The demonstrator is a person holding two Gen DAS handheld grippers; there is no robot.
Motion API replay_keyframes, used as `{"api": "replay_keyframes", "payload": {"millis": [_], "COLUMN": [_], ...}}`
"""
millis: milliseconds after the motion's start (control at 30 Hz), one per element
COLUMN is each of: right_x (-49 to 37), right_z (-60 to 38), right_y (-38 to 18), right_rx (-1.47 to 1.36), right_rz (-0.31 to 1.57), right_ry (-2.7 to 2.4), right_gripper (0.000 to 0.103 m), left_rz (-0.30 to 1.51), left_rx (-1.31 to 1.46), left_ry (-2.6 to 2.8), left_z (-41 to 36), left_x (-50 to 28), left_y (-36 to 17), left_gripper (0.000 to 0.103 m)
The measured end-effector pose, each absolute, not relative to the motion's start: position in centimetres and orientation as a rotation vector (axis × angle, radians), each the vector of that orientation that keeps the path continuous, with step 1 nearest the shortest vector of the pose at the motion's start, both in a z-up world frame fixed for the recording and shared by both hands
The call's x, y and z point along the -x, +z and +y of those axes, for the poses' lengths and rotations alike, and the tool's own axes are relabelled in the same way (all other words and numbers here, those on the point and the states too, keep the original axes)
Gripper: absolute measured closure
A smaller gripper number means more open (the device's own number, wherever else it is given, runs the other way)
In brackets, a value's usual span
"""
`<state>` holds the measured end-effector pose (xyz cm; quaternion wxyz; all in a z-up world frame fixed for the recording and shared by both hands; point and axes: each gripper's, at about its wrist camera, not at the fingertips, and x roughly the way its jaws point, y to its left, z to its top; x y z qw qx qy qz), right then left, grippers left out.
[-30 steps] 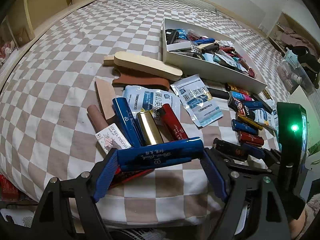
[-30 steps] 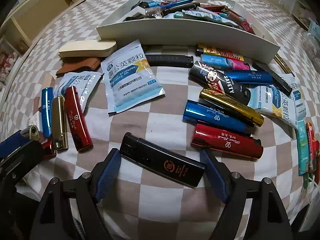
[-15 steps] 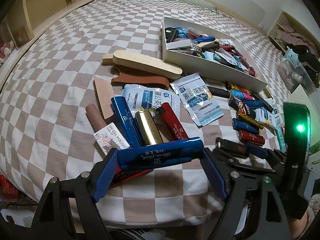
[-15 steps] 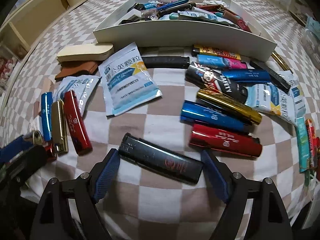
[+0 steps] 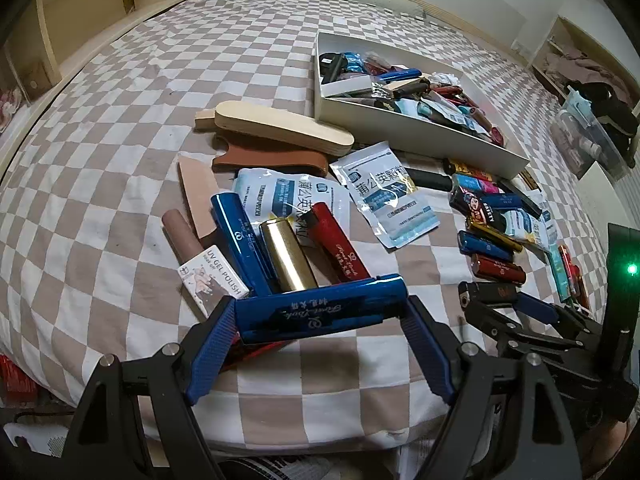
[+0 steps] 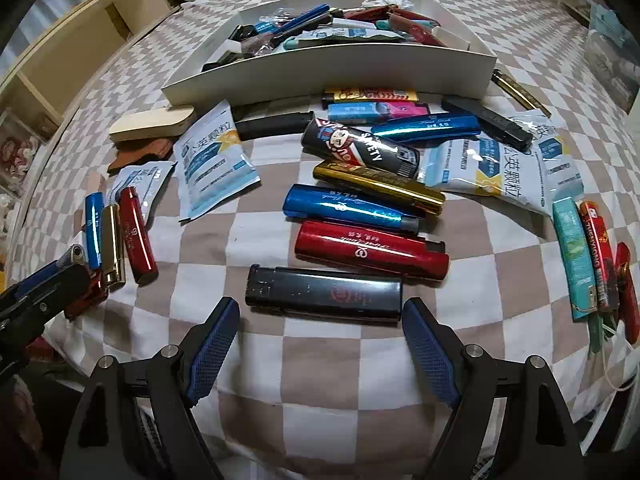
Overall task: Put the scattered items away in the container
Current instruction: 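Grasp the black lighter with the right tool while the left tool holds the blue lighter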
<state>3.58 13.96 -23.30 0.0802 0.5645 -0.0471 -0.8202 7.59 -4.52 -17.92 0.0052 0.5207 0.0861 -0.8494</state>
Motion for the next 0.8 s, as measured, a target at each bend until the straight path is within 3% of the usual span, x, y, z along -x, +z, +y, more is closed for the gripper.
{"api": "replay_keyframes", "payload": {"millis": [133, 433, 567, 800], "right_x": [-4.1, -2.0, -2.3, -2.3], "right_z": [14.0, 12.5, 12.2, 11.9], "right_y": [-23.3, -23.8, -23.8, -23.7], "right_rx": [-1.688, -1.724, -1.713, -1.694], "right_rz": [-0.140, -0.169, -0.079, -0.051], "right_ry": [-2.462, -2.502, -2.497, -2.464], "right_gripper": [0.014, 0.014, 0.021, 0.021], "left_rz": [0.262, 0.258, 0.256, 0.235], "left_rx": [-1.636, -1.646, -1.646, -1.650], "left_ry": [-2.661, -2.658, -2.659, -2.666], "left_z": [-4.4, -4.3, -4.3, -3.9], "left_x": [-7.5, -7.5, -7.5, -7.6], "left_y": [-18.0, -18.1, -18.0, -18.2], "left_gripper": [0.021, 0.021, 0.021, 0.021]}}
